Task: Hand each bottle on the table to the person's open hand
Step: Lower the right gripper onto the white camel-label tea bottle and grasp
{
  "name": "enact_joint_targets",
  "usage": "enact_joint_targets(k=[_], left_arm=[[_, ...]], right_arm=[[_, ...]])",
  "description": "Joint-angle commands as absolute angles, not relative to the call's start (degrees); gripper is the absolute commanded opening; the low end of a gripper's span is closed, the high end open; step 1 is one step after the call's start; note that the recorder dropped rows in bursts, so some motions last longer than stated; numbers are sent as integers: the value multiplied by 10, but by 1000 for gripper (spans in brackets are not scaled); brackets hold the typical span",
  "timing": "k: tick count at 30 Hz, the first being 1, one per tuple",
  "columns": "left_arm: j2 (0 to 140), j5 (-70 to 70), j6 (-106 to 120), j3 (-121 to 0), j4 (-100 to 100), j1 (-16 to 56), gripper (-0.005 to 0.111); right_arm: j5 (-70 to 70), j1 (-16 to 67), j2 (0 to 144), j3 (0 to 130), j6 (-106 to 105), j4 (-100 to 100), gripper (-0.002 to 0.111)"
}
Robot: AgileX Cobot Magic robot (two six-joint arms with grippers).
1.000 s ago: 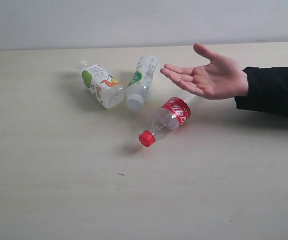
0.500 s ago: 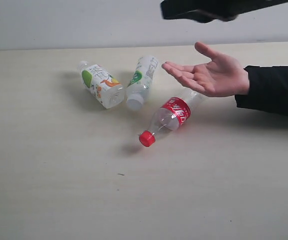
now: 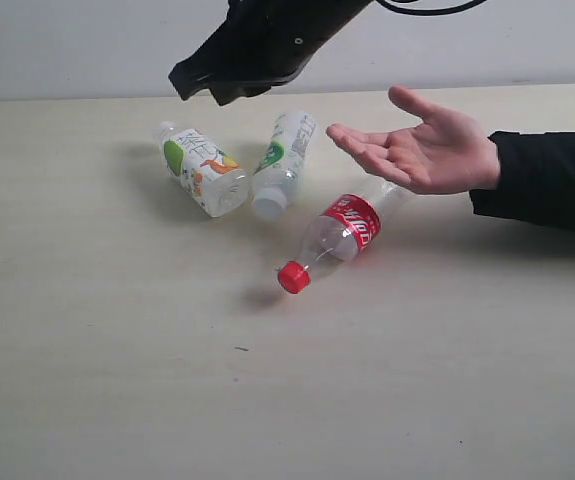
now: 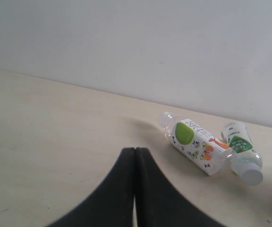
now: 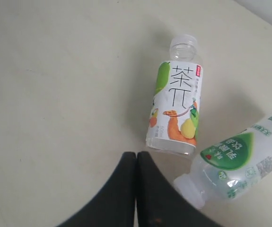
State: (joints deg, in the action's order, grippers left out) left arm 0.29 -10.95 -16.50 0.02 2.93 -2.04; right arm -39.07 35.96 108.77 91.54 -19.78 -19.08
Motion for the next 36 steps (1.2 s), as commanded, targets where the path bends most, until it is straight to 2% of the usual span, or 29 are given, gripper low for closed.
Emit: enact_joint_targets(k=[1, 15, 18, 22, 26, 31, 36], left_arm=[[0, -108, -167, 0, 26, -18, 0], [0, -108, -167, 0, 26, -18, 0], [0, -108, -167, 0, 26, -18, 0], [0, -108, -167, 0, 26, -18, 0], [0, -108, -167, 0, 26, -18, 0], [0, -108, -167, 0, 26, -18, 0], [0, -108, -167, 0, 26, -18, 0]], right_arm=[[-391, 376, 1111, 936, -193, -153, 0], [-384, 390, 1230, 1019, -162, -129, 16], [-375, 390, 1249, 1031, -157, -128, 25], [-351, 390, 1265, 1039, -148, -116, 47], [-325, 390, 1270, 1039, -148, -109, 64], [-307, 390, 1281, 1039, -148, -86, 72], [-280, 390, 1300, 1039, -142, -73, 73]])
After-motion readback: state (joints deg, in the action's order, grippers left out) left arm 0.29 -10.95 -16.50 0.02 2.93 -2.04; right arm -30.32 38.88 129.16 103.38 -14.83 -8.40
